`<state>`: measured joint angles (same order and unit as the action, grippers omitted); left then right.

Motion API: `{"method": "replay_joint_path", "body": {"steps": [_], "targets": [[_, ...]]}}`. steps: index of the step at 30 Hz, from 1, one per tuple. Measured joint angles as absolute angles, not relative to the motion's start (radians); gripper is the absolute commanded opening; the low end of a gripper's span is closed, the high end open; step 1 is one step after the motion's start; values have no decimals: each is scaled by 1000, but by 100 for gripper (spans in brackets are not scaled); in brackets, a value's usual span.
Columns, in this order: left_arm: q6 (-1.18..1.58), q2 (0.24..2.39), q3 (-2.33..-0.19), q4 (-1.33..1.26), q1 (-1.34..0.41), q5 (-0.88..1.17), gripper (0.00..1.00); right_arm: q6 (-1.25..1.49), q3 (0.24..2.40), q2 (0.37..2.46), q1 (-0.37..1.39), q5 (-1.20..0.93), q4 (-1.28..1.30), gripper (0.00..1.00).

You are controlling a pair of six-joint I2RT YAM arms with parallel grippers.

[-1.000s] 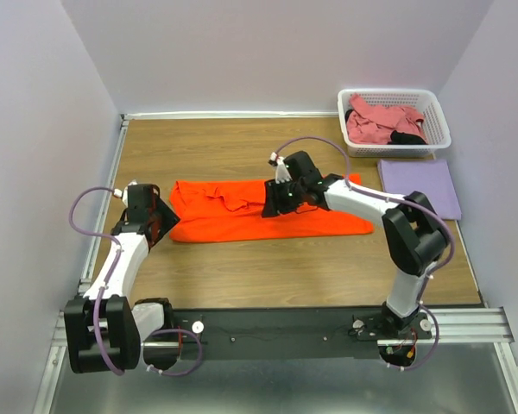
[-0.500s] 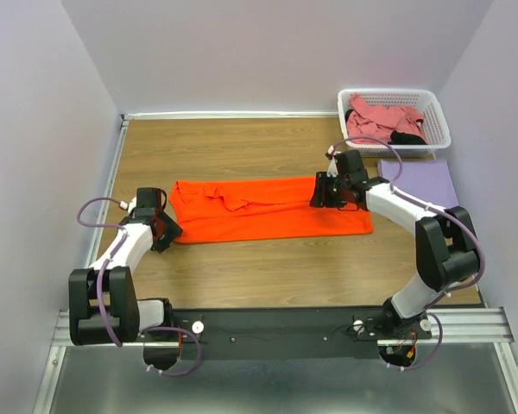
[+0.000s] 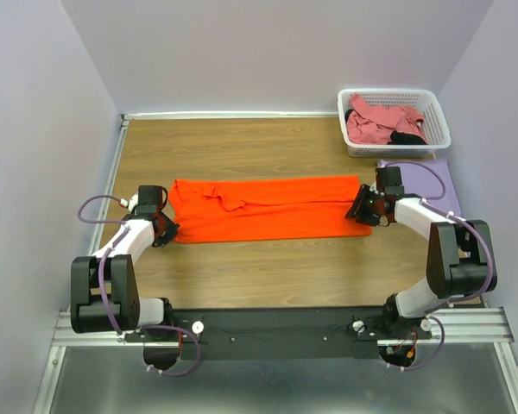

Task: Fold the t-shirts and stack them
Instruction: Fold the tshirt

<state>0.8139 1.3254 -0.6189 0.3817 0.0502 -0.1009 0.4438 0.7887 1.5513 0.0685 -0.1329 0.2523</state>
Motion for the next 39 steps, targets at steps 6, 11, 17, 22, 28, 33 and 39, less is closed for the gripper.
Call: {"method": "replay_joint_path", "body": {"steps": [6,11,17,22,28,33,39], "targets": [[818,1330,-624,377,78,-102,9,511,739,1523,-43,-194,222,49],[817,1313,-620,389,93,-97,25,531,727,1517,-116,-254,221,51],[807,1262,-620,414,101,-96,66,480,746,1516,-109,-294,261,52],[804,1144,-622,447,105,-97,66,426,841,1513,34,-264,313,52],[761,1029,-699,472,105,-91,66,332,1080,1562,371,-226,328,51],[713,1025,-759,353,104,7,66,229,1263,1707,562,-215,316,48],[689,1200,-774,236,53,133,66,120,1462,1935,709,-215,309,42]]}}
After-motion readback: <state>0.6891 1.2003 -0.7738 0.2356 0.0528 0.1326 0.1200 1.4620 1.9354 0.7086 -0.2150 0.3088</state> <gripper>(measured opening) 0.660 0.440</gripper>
